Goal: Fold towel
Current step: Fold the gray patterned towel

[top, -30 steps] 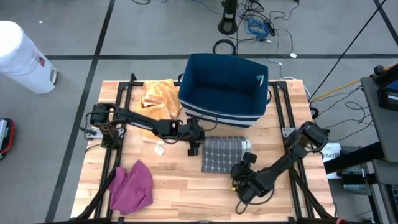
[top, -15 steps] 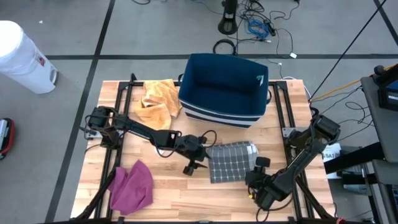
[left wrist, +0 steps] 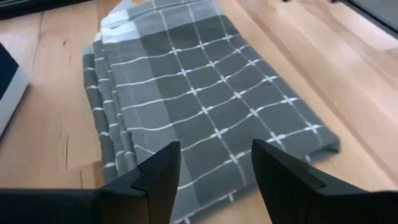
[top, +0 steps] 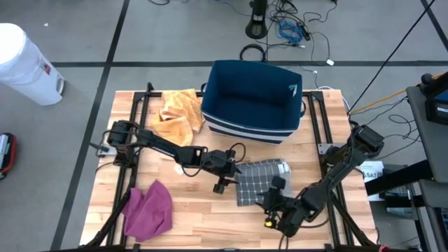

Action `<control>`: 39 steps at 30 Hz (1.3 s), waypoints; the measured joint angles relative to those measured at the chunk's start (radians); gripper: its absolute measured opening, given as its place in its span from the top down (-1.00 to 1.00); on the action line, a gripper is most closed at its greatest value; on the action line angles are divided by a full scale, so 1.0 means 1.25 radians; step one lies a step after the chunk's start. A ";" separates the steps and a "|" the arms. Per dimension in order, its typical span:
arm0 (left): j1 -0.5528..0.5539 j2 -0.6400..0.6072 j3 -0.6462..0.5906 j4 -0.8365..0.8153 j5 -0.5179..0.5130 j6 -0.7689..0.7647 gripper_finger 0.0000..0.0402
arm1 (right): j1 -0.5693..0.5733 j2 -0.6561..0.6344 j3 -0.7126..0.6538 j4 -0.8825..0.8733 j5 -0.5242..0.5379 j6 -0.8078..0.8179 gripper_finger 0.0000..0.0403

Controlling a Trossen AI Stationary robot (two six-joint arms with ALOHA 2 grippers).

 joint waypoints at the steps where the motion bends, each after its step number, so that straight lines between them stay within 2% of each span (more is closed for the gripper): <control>1: 0.001 0.007 0.000 0.009 0.000 0.000 -0.02 | -0.007 0.009 0.000 0.019 -0.001 -0.011 0.36; 10: 0.020 0.053 0.000 0.069 0.000 -0.001 -0.02 | -0.059 0.100 0.000 0.104 -0.020 -0.055 0.35; 21: 0.049 0.080 -0.001 0.061 -0.013 -0.043 -0.02 | -0.091 0.185 0.000 0.124 -0.122 -0.051 0.35; 29: 0.054 0.086 0.000 0.024 -0.014 -0.061 -0.02 | -0.085 0.185 0.003 0.113 -0.258 -0.059 0.35; 34: 0.043 0.086 0.000 0.008 0.030 -0.064 -0.02 | -0.050 0.148 0.004 0.027 -0.370 -0.014 0.36; 39: 0.024 0.086 0.000 0.001 0.055 -0.060 -0.02 | 0.014 0.089 0.000 -0.164 -0.454 0.111 0.36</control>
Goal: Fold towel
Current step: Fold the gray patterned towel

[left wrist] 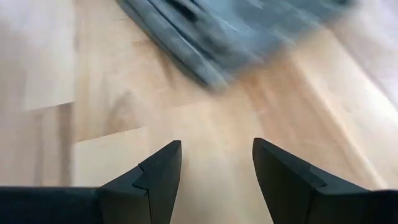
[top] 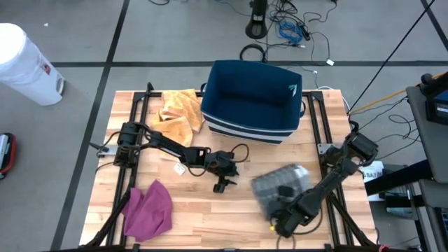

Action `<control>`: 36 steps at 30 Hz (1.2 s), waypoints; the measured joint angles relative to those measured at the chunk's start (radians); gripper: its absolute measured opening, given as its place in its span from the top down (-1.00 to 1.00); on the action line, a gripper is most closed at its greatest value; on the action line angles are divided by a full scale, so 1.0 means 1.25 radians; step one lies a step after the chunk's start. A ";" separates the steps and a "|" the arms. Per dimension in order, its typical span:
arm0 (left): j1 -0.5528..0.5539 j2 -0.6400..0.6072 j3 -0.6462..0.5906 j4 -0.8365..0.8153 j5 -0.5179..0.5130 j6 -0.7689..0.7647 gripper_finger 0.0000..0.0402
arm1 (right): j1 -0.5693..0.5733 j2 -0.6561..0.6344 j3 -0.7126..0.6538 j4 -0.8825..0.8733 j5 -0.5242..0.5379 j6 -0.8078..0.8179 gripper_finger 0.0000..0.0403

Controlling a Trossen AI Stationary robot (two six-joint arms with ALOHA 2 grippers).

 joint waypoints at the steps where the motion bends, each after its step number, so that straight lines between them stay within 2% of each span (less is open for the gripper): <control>1: -0.004 0.000 0.000 0.000 0.007 0.000 -0.02 | 0.013 -0.012 -0.001 -0.035 -0.020 0.020 0.36; 4: -0.011 0.000 0.000 0.001 0.014 0.006 -0.02 | 0.056 -0.043 -0.001 -0.048 -0.085 0.021 0.36; 8: -0.009 0.000 0.000 0.003 0.014 0.018 -0.02 | 0.095 -0.059 -0.001 -0.047 -0.126 0.012 0.36; 10: -0.008 0.000 0.000 0.003 0.014 0.018 -0.02 | 0.101 -0.074 -0.001 -0.043 -0.098 0.045 0.36; 12: -0.007 0.000 0.000 0.003 0.014 0.018 -0.02 | 0.105 -0.098 0.005 -0.051 -0.024 0.110 0.36; 15: -0.008 0.000 0.000 0.002 0.014 0.021 -0.02 | 0.110 -0.139 0.008 -0.118 0.102 0.298 0.36; 17: -0.007 0.000 0.000 0.003 0.014 0.021 -0.02 | 0.111 -0.153 0.008 -0.160 0.133 0.430 0.35; 19: -0.007 0.000 0.000 0.002 0.013 0.021 -0.02 | 0.114 -0.160 0.007 -0.190 0.136 0.526 0.35; 24: -0.007 0.000 0.000 0.003 0.013 0.022 -0.02 | 0.114 -0.155 0.006 -0.203 0.146 0.610 0.35; 30: -0.008 0.000 0.000 0.005 0.013 0.022 -0.02 | 0.091 -0.152 -0.025 -0.194 0.147 0.634 0.35; 36: -0.007 0.000 0.000 0.005 0.013 0.024 -0.02 | 0.061 -0.150 -0.087 -0.147 0.107 0.640 0.35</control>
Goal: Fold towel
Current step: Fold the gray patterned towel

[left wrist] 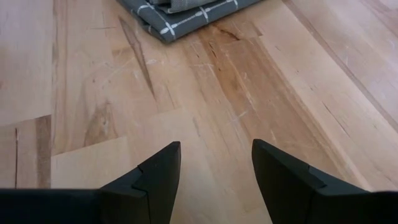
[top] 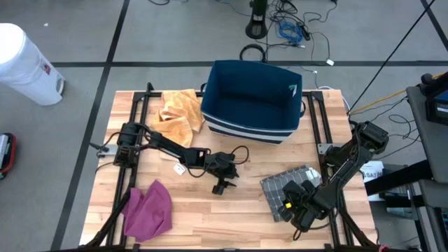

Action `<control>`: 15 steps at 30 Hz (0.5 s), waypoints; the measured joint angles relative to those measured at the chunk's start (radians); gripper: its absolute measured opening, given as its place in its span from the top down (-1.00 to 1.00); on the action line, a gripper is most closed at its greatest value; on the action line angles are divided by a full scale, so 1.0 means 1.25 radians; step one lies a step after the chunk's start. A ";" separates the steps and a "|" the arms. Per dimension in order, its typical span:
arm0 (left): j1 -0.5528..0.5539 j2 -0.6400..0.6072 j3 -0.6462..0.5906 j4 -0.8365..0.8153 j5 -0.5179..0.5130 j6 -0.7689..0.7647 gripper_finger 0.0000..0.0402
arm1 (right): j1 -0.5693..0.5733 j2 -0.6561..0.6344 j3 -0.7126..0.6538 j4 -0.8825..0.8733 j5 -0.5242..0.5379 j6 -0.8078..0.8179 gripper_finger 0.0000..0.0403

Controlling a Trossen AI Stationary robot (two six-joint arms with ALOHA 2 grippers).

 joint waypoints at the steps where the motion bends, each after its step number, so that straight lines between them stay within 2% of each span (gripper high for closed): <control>1: 0.000 0.000 0.000 0.000 0.000 0.000 -0.02 | -0.005 0.003 -0.013 0.011 -0.008 0.000 0.35; 10: 0.000 0.000 0.000 -0.001 0.000 0.000 -0.02 | -0.028 0.005 -0.107 0.198 -0.029 -0.058 0.35; 15: 0.000 0.000 0.000 -0.002 -0.001 0.000 -0.02 | -0.031 0.005 -0.118 0.261 -0.052 -0.186 0.35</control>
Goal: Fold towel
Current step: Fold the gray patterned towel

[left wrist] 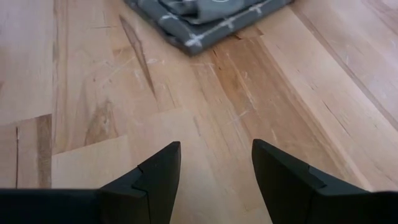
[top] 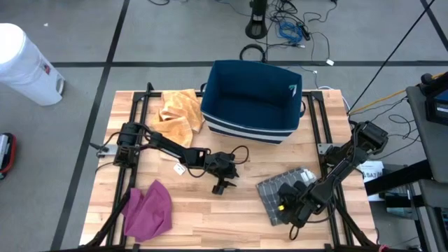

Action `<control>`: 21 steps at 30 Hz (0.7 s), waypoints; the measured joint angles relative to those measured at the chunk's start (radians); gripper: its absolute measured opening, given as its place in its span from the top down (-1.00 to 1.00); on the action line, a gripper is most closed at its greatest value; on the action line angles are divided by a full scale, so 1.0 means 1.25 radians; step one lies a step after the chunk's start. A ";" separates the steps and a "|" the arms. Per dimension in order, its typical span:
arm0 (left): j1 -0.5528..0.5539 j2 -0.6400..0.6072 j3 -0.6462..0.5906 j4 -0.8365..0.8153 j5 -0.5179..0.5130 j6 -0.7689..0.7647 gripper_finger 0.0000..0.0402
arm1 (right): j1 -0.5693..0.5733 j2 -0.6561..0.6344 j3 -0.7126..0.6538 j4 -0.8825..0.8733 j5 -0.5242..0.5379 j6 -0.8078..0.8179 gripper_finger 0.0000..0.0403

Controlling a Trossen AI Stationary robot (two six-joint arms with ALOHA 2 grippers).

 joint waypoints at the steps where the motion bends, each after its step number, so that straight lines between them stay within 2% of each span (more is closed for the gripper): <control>1: 0.000 0.000 0.000 0.000 0.000 0.000 -0.02 | 0.000 0.000 0.001 0.004 -0.015 -0.033 0.35; 9: 0.000 0.000 0.000 -0.001 0.000 -0.002 -0.02 | 0.000 0.000 0.006 -0.002 -0.154 -0.277 0.35; 16: 0.000 0.000 0.000 -0.005 0.000 -0.002 -0.02 | 0.000 0.004 0.030 -0.012 -0.179 -0.462 0.35; 21: 0.000 0.000 0.000 -0.006 0.000 0.000 -0.02 | 0.000 0.005 0.061 -0.014 -0.179 -0.497 0.35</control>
